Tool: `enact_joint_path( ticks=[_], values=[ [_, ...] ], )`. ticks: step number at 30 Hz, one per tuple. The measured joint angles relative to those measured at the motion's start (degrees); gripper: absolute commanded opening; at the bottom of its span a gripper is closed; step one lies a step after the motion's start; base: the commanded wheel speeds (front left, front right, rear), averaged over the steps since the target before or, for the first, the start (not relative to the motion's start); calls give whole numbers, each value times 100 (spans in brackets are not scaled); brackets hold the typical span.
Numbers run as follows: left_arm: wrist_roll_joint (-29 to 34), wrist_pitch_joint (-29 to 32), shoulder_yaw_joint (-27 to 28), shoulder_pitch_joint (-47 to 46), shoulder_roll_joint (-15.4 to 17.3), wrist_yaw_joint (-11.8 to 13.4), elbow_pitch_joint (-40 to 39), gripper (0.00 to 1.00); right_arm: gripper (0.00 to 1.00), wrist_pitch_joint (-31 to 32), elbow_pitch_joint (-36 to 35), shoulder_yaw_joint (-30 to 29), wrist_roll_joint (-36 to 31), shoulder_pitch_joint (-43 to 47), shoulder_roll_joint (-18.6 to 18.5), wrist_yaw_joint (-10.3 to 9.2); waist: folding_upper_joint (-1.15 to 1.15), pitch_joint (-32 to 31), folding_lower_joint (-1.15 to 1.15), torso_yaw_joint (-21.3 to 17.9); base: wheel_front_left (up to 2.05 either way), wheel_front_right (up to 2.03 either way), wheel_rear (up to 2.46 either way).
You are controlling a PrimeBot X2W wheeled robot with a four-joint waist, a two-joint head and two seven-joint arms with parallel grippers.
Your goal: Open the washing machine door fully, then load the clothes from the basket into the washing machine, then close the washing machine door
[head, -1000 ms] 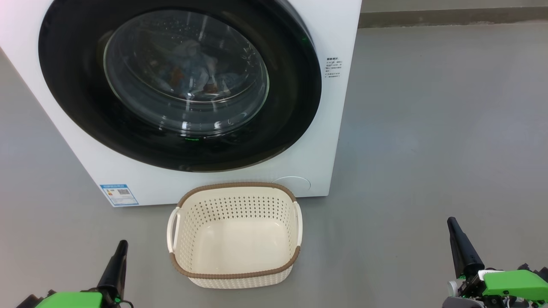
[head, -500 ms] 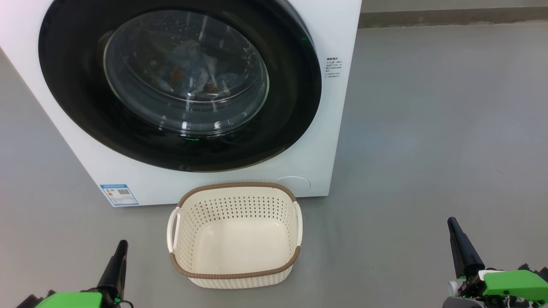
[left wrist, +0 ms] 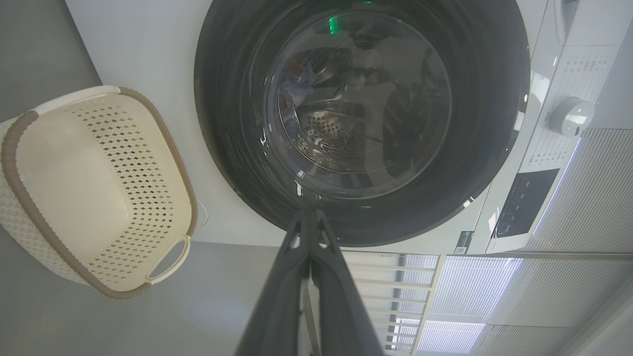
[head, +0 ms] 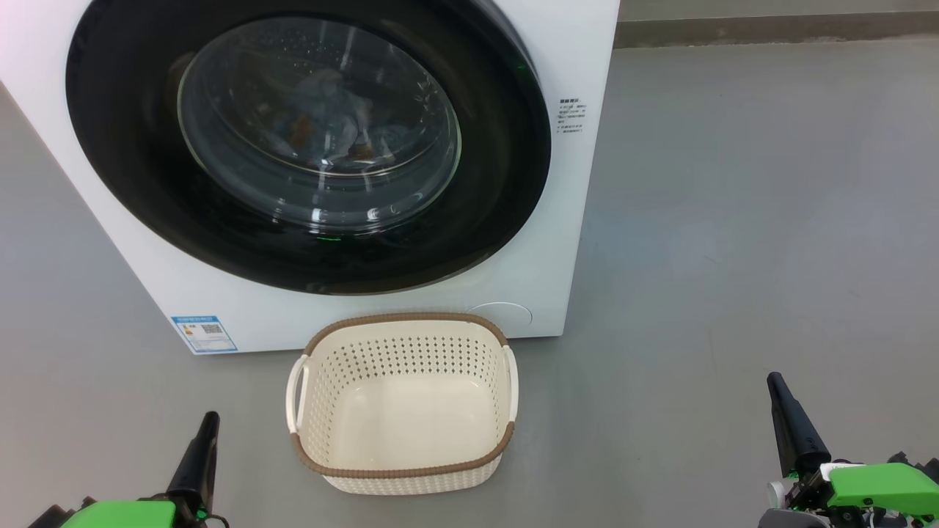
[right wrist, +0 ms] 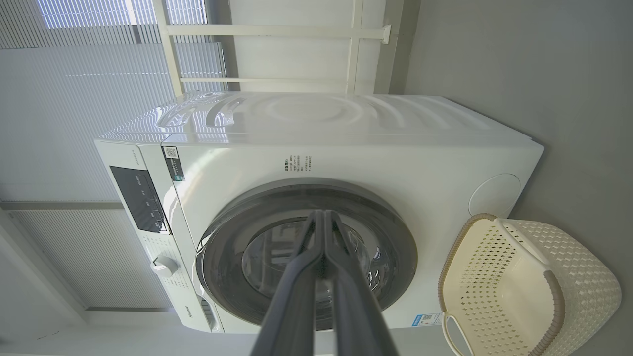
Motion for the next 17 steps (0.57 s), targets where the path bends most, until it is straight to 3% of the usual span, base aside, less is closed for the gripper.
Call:
enact_joint_path(
  ticks=[17],
  values=[
    [0,0,1,0,-3,0,0,0,0,0,0,-9,-5,0,3,0,0,0,0,0,0,0,0]
  ],
)
